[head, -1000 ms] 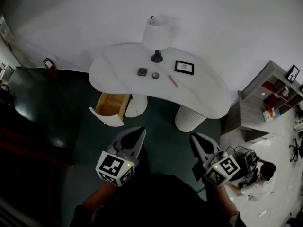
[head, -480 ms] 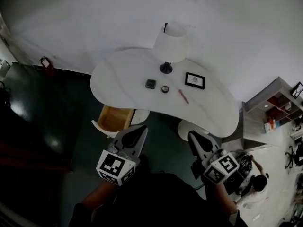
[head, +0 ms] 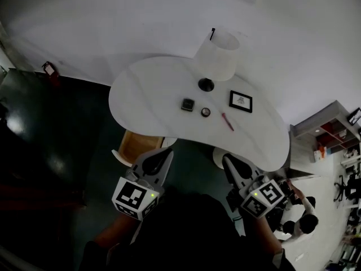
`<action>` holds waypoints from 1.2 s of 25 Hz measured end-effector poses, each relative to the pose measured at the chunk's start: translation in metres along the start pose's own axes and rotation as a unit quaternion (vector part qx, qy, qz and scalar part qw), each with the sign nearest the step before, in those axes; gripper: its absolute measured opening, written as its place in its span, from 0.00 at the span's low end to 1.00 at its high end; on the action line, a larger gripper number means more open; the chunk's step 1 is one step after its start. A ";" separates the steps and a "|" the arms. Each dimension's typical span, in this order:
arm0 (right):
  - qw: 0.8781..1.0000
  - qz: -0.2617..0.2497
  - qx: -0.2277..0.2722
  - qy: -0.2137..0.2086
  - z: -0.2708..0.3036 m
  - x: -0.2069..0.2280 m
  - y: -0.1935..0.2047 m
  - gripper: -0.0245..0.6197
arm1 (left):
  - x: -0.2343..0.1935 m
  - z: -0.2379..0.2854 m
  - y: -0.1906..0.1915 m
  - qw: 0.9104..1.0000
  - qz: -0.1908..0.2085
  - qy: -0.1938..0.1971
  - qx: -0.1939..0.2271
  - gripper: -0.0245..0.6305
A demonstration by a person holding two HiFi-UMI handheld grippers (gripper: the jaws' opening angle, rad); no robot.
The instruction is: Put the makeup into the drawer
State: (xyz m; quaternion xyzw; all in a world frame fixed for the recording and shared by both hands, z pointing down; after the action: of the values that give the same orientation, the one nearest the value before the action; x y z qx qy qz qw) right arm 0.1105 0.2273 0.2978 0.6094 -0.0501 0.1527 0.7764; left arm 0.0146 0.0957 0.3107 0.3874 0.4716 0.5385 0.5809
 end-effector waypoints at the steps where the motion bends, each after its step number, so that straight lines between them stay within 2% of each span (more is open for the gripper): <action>1: 1.000 0.003 -0.002 0.001 0.004 0.002 0.000 0.06 | -0.004 0.003 0.001 1.000 -0.002 0.002 -0.001 0.05; 5: 1.000 0.025 0.005 -0.004 0.021 0.007 -0.009 0.06 | -0.017 0.016 0.004 1.000 -0.008 0.007 -0.008 0.05; 11: 1.000 0.005 -0.022 0.002 0.037 0.035 -0.006 0.07 | -0.029 0.039 0.003 1.000 -0.013 0.005 -0.013 0.05; 15: 0.999 0.025 -0.021 -0.012 0.056 0.056 -0.012 0.07 | -0.037 0.058 -0.002 1.000 -0.018 -0.004 -0.018 0.05; 22: 0.998 0.023 -0.053 -0.022 0.078 0.112 -0.007 0.07 | -0.045 0.099 -0.012 0.999 -0.025 -0.022 -0.020 0.05; 30: 0.994 -0.016 -0.102 -0.022 0.091 0.177 -0.001 0.07 | -0.049 0.150 -0.021 0.998 -0.032 -0.044 -0.025 0.05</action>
State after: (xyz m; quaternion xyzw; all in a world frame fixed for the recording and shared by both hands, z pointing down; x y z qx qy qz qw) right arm 0.2883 0.1709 0.3660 0.5311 -0.0731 0.1208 0.8355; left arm 0.1658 0.0528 0.3349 0.3808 0.4436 0.5140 0.6277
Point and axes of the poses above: the fingertips, and each gripper's own axes: z forward along the fingers, x to its right, y out of its underside, the point moved 1 cm from there along -z, backward along the fingers, and after that the axes turned 6 degrees about -x, right-handed, at the moved point
